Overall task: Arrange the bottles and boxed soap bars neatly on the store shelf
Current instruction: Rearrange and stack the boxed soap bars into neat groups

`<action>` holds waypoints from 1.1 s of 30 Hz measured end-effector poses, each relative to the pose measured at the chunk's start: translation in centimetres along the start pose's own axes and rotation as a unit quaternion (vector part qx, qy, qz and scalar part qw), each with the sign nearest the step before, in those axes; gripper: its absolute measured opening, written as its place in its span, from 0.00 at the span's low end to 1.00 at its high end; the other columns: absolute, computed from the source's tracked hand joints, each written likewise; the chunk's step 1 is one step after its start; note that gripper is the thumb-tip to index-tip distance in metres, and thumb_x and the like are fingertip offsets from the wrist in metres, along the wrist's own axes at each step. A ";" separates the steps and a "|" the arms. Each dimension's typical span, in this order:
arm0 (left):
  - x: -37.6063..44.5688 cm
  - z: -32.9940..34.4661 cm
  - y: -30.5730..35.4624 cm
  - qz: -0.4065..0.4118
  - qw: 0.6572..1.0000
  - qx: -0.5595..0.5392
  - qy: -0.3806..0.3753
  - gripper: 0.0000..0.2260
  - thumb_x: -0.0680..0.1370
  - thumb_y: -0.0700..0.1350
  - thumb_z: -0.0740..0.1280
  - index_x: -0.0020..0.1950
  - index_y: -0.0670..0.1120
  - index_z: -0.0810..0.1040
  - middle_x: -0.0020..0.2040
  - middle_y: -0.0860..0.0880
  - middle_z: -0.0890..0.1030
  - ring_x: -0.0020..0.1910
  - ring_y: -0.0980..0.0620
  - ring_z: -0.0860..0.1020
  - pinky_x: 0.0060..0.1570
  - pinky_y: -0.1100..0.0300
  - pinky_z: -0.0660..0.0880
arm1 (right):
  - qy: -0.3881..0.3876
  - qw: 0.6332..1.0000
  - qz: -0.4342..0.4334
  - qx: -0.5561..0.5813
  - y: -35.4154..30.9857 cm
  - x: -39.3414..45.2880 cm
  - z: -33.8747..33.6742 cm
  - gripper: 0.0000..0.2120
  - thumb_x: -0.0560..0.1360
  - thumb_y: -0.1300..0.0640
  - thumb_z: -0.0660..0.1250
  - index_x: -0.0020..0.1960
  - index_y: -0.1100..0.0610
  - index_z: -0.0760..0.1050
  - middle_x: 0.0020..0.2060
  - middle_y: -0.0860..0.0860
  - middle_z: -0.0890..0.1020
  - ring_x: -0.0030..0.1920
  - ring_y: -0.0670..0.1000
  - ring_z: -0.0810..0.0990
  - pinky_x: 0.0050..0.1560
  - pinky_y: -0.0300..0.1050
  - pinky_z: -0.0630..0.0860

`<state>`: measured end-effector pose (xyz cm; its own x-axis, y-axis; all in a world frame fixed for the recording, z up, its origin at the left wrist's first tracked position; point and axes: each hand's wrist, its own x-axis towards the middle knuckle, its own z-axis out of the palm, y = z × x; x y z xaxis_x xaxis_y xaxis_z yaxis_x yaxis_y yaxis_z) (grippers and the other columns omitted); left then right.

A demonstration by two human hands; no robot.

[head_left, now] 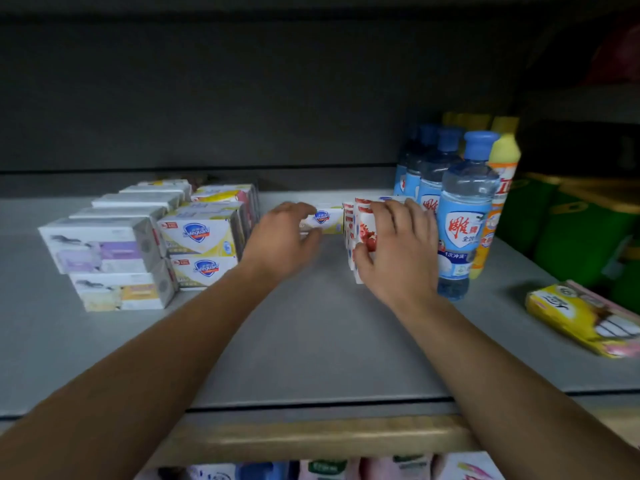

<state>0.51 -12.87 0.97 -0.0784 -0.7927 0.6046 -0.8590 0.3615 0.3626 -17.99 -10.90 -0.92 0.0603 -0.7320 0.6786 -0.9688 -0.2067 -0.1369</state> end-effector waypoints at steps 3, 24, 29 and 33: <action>-4.7 -3.5 -0.3 -0.021 1.000 -0.018 0.000 0.15 0.75 0.46 0.69 0.61 0.48 0.80 0.51 0.48 0.84 0.51 0.47 0.82 0.53 0.59 0.74 | -0.033 0.999 0.002 -0.026 -0.3 0.3 -0.9 0.29 0.77 0.44 0.60 0.74 0.55 0.64 0.71 0.53 0.68 0.75 0.59 0.58 0.77 0.58 0.48; -17.6 -12.5 -11.4 -0.050 0.972 0.174 -0.148 0.21 0.78 0.62 0.55 0.55 0.49 0.79 0.55 0.51 0.82 0.57 0.45 0.77 0.58 0.55 0.72 | -0.096 0.984 -0.147 0.007 -18.4 2.7 2.7 0.34 0.76 0.46 0.68 0.77 0.53 0.59 0.72 0.51 0.66 0.69 0.56 0.64 0.68 0.51 0.64; -17.7 -12.4 -11.6 -0.057 0.970 0.183 -0.150 0.20 0.78 0.62 0.55 0.52 0.49 0.78 0.52 0.51 0.81 0.55 0.44 0.76 0.58 0.54 0.72 | -0.024 0.987 -0.162 0.006 -18.9 2.0 3.4 0.32 0.73 0.51 0.73 0.72 0.58 0.66 0.68 0.55 0.71 0.67 0.58 0.66 0.70 0.50 0.60; -17.6 -12.6 -11.5 -0.073 0.971 0.170 -0.153 0.19 0.78 0.61 0.56 0.49 0.48 0.77 0.50 0.50 0.81 0.55 0.44 0.76 0.58 0.53 0.72 | -0.028 0.986 -0.130 0.096 -19.1 1.3 2.3 0.29 0.72 0.58 0.74 0.69 0.57 0.69 0.63 0.55 0.72 0.60 0.60 0.73 0.59 0.54 0.70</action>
<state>18.16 3.06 -4.92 -0.0459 -0.9507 0.3066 -0.9854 0.0936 0.1425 1.10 -9.40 0.89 0.3201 -0.6714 0.6684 -0.8552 -0.5084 -0.1011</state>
